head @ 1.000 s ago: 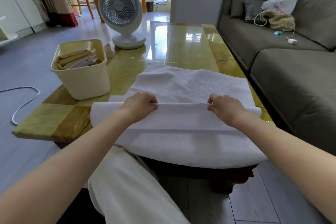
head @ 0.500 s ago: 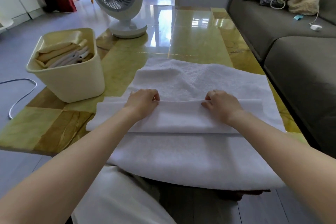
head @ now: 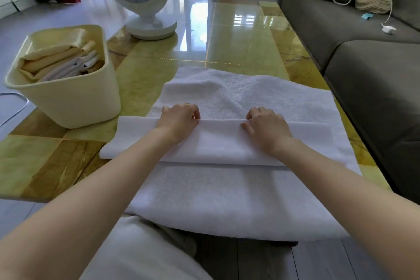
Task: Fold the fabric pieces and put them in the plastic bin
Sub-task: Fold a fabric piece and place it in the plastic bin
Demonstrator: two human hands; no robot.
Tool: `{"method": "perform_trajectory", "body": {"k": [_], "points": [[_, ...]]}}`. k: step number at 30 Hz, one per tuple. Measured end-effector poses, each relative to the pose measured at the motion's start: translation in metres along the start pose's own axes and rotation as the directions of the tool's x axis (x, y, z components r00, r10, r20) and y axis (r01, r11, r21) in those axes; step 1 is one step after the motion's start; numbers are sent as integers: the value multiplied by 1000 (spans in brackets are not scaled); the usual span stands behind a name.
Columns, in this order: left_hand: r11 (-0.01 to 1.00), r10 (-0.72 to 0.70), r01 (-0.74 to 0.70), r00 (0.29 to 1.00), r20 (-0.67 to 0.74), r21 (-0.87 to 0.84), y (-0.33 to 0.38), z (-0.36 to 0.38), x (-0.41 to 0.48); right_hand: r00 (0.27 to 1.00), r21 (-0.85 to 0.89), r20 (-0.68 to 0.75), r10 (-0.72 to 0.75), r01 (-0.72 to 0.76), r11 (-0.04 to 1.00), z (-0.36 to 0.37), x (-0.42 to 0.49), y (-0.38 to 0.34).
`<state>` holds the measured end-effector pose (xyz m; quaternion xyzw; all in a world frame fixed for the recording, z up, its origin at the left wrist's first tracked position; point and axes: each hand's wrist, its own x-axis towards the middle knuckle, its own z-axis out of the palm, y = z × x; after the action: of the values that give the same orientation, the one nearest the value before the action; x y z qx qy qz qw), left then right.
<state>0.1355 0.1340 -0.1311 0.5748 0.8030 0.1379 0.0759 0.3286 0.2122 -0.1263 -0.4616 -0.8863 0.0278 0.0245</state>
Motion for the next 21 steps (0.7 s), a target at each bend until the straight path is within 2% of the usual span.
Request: {"method": "perform_trajectory", "body": {"k": [5, 10, 14, 17, 21], "points": [[1000, 19, -18, 999, -47, 25, 2, 0, -3, 985, 60, -70, -157, 161, 985, -4, -10, -36], [997, 37, -39, 999, -38, -71, 0, -8, -28, 942, 177, -70, -329, 336, 925, -3, -41, -83], [995, 51, -53, 999, -18, -88, -15, -9, -60, 934, 135, 18, -357, 352, 926, 11, -57, -98], [987, 129, -125, 991, 37, -105, -28, -9, -86, 939, 72, 42, -340, 337, 939, 19, -62, -102], [984, 176, -177, 983, 50, 17, -39, -9, -107, 937, -37, 65, -343, 346, 938, 15, -67, -109]]}}
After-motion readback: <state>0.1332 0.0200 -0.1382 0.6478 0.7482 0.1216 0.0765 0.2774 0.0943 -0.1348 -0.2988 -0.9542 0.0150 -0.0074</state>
